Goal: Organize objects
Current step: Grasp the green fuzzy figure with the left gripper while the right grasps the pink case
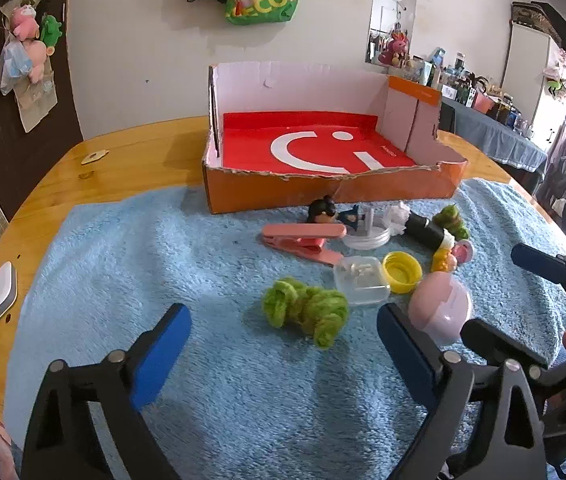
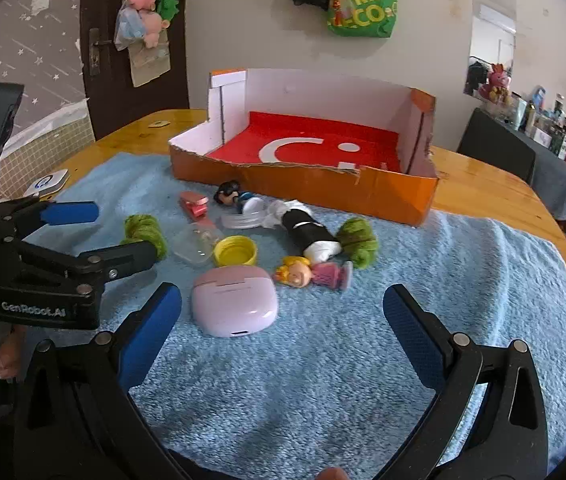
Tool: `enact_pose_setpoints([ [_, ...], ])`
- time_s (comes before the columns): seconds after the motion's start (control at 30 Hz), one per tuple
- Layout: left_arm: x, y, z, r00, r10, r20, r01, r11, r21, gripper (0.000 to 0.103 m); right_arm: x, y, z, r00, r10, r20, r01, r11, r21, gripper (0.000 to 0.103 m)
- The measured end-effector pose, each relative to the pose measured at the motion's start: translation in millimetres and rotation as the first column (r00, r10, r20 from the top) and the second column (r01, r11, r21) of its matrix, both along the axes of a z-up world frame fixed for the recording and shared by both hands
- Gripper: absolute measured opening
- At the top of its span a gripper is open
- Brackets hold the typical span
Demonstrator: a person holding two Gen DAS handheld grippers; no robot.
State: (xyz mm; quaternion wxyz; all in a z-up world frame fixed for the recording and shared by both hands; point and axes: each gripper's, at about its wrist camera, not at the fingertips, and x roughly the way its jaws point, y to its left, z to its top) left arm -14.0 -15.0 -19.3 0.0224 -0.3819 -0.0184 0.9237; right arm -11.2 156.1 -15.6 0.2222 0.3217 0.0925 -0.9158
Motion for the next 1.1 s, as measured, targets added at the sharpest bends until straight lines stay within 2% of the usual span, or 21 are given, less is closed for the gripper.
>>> enact_pose_setpoints([
  [0.2,-6.6,-4.4,-3.8,1.000,-0.019,0.013,0.019,1.000,0.005,0.087,-5.4,-11.4,-6.9,0.998,0.038,0.041,-0.038,0.999,0.001,0.086],
  [0.33,-11.2,-5.4,-8.3,0.999,-0.037,0.028,0.037,0.999,0.005,0.080,-8.4,-17.0,-11.3,0.995,0.063,0.071,-0.062,0.998,-0.012,0.084],
  [0.6,-18.4,-0.2,-14.0,0.996,-0.073,0.045,0.073,0.997,0.004,0.073,-16.4,-19.9,-20.0,0.989,0.076,0.128,-0.072,0.997,-0.033,0.067],
  [1.07,-18.7,8.8,-18.2,0.996,-0.075,0.047,0.076,0.997,-0.016,0.067,-19.7,-18.7,-21.9,0.985,0.080,0.151,-0.071,0.996,-0.059,0.052],
  [1.1,-18.3,9.9,-18.2,0.996,-0.074,0.046,0.074,0.997,-0.020,0.063,-19.5,-18.6,-21.8,0.985,0.080,0.151,-0.071,0.996,-0.059,0.052],
])
